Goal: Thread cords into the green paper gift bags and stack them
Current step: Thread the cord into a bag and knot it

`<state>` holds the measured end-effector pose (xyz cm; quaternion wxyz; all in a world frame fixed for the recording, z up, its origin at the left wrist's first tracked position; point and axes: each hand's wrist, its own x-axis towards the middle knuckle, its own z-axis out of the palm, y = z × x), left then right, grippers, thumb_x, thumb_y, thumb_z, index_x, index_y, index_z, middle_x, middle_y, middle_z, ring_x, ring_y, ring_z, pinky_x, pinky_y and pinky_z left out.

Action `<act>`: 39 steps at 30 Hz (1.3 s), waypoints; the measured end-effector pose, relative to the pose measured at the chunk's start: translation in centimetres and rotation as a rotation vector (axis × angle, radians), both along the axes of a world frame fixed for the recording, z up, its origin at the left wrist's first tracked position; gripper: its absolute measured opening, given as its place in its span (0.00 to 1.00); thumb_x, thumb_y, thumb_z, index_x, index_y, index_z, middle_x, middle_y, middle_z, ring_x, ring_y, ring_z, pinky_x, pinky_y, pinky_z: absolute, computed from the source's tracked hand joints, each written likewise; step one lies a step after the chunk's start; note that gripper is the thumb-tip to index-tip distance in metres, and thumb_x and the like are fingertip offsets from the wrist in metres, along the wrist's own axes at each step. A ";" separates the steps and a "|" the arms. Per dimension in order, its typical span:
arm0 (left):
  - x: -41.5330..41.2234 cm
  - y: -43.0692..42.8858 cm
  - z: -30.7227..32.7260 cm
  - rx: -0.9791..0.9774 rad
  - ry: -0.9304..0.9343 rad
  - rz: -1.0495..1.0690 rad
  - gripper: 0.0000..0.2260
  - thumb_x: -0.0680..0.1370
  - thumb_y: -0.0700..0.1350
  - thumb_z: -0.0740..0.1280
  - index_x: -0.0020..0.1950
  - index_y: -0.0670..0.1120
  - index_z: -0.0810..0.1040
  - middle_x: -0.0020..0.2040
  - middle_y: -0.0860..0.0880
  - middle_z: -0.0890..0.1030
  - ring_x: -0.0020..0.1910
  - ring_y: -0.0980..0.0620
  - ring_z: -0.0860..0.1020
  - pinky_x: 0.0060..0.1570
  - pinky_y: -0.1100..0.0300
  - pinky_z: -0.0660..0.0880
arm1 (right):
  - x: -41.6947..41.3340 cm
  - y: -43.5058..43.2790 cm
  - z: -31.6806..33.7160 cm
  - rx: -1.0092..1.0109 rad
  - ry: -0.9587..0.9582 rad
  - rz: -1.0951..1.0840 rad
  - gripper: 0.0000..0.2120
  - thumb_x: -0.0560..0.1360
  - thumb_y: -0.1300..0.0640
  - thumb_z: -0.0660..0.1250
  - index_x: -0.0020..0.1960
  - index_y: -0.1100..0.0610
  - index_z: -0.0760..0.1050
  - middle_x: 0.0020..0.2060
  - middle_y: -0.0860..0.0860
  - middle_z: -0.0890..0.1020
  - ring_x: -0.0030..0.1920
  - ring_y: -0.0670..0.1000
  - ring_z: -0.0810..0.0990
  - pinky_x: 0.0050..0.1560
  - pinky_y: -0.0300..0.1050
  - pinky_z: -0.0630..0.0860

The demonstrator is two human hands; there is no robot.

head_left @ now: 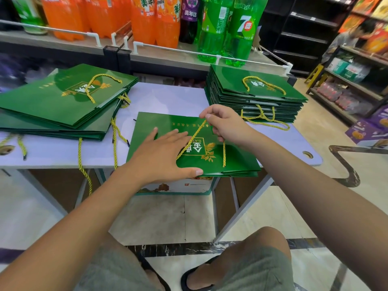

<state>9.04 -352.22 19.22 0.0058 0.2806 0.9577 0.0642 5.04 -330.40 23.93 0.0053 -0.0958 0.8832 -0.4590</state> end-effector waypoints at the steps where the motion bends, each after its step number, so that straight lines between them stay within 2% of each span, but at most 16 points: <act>1: 0.0 0.0 0.0 0.004 0.004 0.005 0.53 0.66 0.83 0.44 0.84 0.54 0.49 0.84 0.56 0.51 0.83 0.57 0.48 0.81 0.41 0.44 | -0.2 0.0 -0.3 0.042 0.017 -0.008 0.06 0.85 0.55 0.62 0.53 0.53 0.78 0.32 0.46 0.72 0.27 0.47 0.69 0.29 0.45 0.71; 4: 0.1 0.0 -0.1 -0.001 0.004 0.012 0.53 0.69 0.82 0.49 0.84 0.51 0.46 0.84 0.54 0.50 0.83 0.56 0.48 0.81 0.43 0.45 | -0.8 0.3 -0.8 0.364 0.104 0.043 0.09 0.80 0.43 0.68 0.51 0.48 0.80 0.39 0.50 0.78 0.35 0.48 0.74 0.38 0.46 0.71; 6: 0.1 0.0 -0.1 -0.011 -0.004 0.017 0.53 0.70 0.82 0.50 0.85 0.50 0.43 0.85 0.54 0.46 0.83 0.56 0.46 0.81 0.44 0.45 | -1.0 0.1 -1.1 0.561 0.146 0.074 0.13 0.79 0.37 0.66 0.49 0.46 0.79 0.41 0.47 0.79 0.38 0.44 0.75 0.38 0.45 0.70; 8: 0.1 0.1 0.0 -0.025 -0.013 0.018 0.54 0.69 0.82 0.48 0.85 0.50 0.42 0.84 0.53 0.44 0.83 0.56 0.45 0.81 0.44 0.44 | -1.2 -0.5 -1.5 0.725 0.235 0.064 0.16 0.80 0.35 0.63 0.44 0.46 0.76 0.37 0.43 0.78 0.39 0.44 0.76 0.36 0.44 0.68; 10: 0.1 0.1 0.0 -0.048 -0.019 0.017 0.55 0.68 0.83 0.45 0.85 0.49 0.43 0.84 0.53 0.45 0.83 0.56 0.44 0.81 0.44 0.43 | -1.5 -1.2 -2.0 0.874 0.342 0.038 0.22 0.82 0.36 0.58 0.38 0.50 0.72 0.32 0.46 0.76 0.35 0.49 0.76 0.33 0.43 0.65; 13: 0.1 0.1 0.0 -0.050 -0.012 0.017 0.56 0.66 0.83 0.41 0.85 0.49 0.46 0.85 0.53 0.46 0.83 0.56 0.45 0.81 0.44 0.44 | -2.1 -1.8 -2.4 0.984 0.432 0.023 0.26 0.84 0.37 0.54 0.34 0.52 0.67 0.29 0.47 0.72 0.33 0.53 0.75 0.31 0.43 0.62; 16: 0.1 0.1 -0.1 -0.049 -0.007 0.013 0.56 0.66 0.83 0.41 0.85 0.49 0.47 0.85 0.53 0.46 0.83 0.56 0.45 0.81 0.43 0.44 | -2.6 -2.0 -2.4 0.985 0.450 0.017 0.27 0.84 0.37 0.53 0.32 0.52 0.65 0.29 0.47 0.72 0.34 0.54 0.76 0.31 0.43 0.61; 21: 0.1 0.1 -0.1 -0.036 -0.016 0.014 0.55 0.67 0.83 0.42 0.85 0.49 0.45 0.85 0.53 0.45 0.83 0.56 0.45 0.81 0.42 0.44 | -2.9 -2.1 -3.0 0.980 0.455 0.016 0.26 0.84 0.37 0.53 0.35 0.52 0.71 0.29 0.47 0.73 0.34 0.53 0.77 0.30 0.42 0.61; 25: 0.8 -0.8 0.9 0.073 0.001 -0.044 0.55 0.67 0.83 0.52 0.84 0.54 0.41 0.84 0.56 0.42 0.82 0.56 0.40 0.81 0.41 0.45 | -2.3 -1.2 -1.8 0.810 0.370 0.023 0.24 0.83 0.35 0.54 0.40 0.50 0.74 0.34 0.46 0.77 0.39 0.53 0.78 0.35 0.47 0.68; 28: 1.7 -3.0 1.6 -0.004 0.083 -0.080 0.52 0.67 0.81 0.61 0.82 0.62 0.41 0.83 0.59 0.42 0.83 0.55 0.42 0.81 0.42 0.47 | -0.3 0.6 0.1 0.684 0.386 0.108 0.20 0.82 0.36 0.56 0.47 0.51 0.77 0.41 0.46 0.78 0.43 0.50 0.78 0.42 0.52 0.76; 30: 2.1 -4.7 1.8 -0.039 0.104 -0.081 0.47 0.70 0.75 0.66 0.81 0.64 0.46 0.83 0.59 0.47 0.82 0.54 0.52 0.78 0.48 0.58 | 1.7 1.8 1.0 0.645 0.362 0.211 0.20 0.79 0.33 0.58 0.51 0.48 0.78 0.46 0.44 0.78 0.46 0.47 0.78 0.48 0.53 0.78; 32: 2.1 -5.7 2.0 0.013 0.083 -0.088 0.39 0.73 0.69 0.67 0.80 0.64 0.55 0.80 0.62 0.58 0.76 0.57 0.63 0.68 0.55 0.70 | 3.9 2.7 1.6 0.655 0.278 0.308 0.22 0.75 0.28 0.62 0.55 0.44 0.78 0.50 0.42 0.77 0.51 0.43 0.78 0.51 0.51 0.78; 35: 1.9 -6.0 3.2 0.111 0.052 -0.100 0.29 0.72 0.70 0.61 0.71 0.65 0.69 0.67 0.66 0.71 0.65 0.61 0.72 0.59 0.55 0.76 | 6.2 3.6 1.9 0.779 0.252 0.409 0.28 0.69 0.25 0.68 0.62 0.40 0.74 0.56 0.39 0.74 0.56 0.41 0.75 0.55 0.47 0.77; 37: 1.7 -6.0 4.4 0.155 0.095 -0.103 0.24 0.72 0.70 0.61 0.64 0.63 0.75 0.60 0.65 0.76 0.58 0.61 0.75 0.56 0.55 0.77 | 6.7 3.9 2.3 0.822 0.324 0.436 0.26 0.71 0.30 0.70 0.64 0.41 0.73 0.57 0.39 0.74 0.57 0.41 0.74 0.55 0.47 0.77; 39: 1.4 -6.0 5.8 0.185 0.190 -0.090 0.18 0.74 0.68 0.64 0.58 0.62 0.80 0.53 0.64 0.78 0.52 0.60 0.77 0.50 0.56 0.78 | 6.8 3.9 3.4 0.789 0.391 0.433 0.19 0.75 0.39 0.70 0.63 0.43 0.76 0.55 0.39 0.76 0.54 0.41 0.76 0.54 0.49 0.78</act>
